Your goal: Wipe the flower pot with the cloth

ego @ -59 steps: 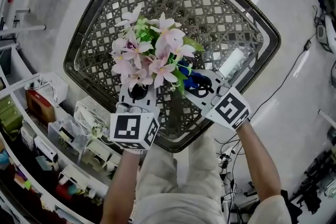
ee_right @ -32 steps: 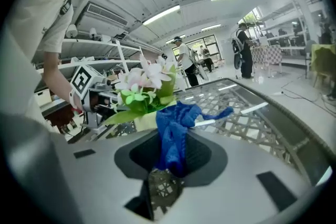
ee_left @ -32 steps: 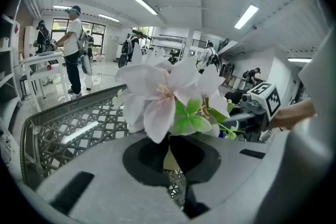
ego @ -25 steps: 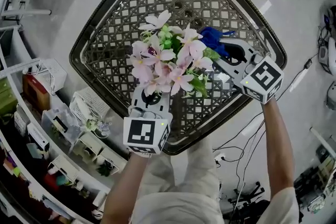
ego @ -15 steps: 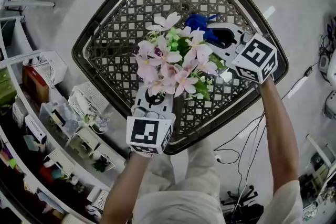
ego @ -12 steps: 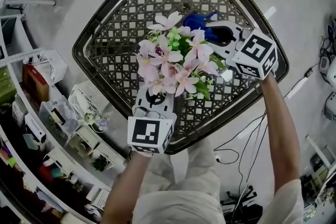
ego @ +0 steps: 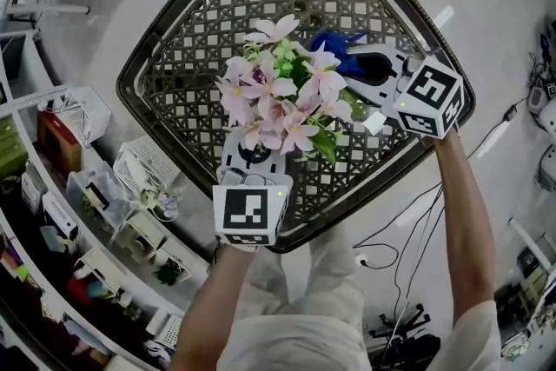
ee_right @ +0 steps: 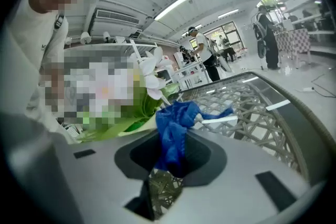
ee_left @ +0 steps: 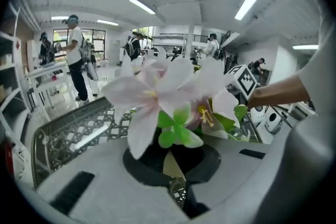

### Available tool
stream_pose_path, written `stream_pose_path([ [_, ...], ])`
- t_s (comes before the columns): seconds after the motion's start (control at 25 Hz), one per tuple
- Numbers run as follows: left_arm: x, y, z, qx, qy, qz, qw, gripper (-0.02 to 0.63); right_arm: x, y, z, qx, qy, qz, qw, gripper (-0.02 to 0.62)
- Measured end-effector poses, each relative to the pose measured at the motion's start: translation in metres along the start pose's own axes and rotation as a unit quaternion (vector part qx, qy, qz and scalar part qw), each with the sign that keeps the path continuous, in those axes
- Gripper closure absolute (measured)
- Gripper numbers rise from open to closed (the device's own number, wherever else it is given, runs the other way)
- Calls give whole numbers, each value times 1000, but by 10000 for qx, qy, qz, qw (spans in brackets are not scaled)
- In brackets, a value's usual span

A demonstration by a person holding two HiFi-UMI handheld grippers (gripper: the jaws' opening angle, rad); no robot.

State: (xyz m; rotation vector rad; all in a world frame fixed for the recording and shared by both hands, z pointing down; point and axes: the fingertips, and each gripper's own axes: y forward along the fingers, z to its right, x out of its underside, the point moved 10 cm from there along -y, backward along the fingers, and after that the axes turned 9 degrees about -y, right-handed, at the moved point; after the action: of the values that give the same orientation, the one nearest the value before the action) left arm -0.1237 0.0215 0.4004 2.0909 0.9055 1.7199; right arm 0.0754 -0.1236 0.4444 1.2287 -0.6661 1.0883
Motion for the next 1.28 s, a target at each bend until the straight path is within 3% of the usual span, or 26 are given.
stream_pose_path([
  [0.36,2,1,-5,68,-371,89,9992,578,16,-17,-30,378,107,69,9992,482],
  [0.64,3,2,-6,154,-587,182,9980,578,31,-25,-69,675,578,178,9959,481],
  [1.28,2,2,-10,560,-280,174,9979,578,30,37,-157,672,445,136,9967,481],
])
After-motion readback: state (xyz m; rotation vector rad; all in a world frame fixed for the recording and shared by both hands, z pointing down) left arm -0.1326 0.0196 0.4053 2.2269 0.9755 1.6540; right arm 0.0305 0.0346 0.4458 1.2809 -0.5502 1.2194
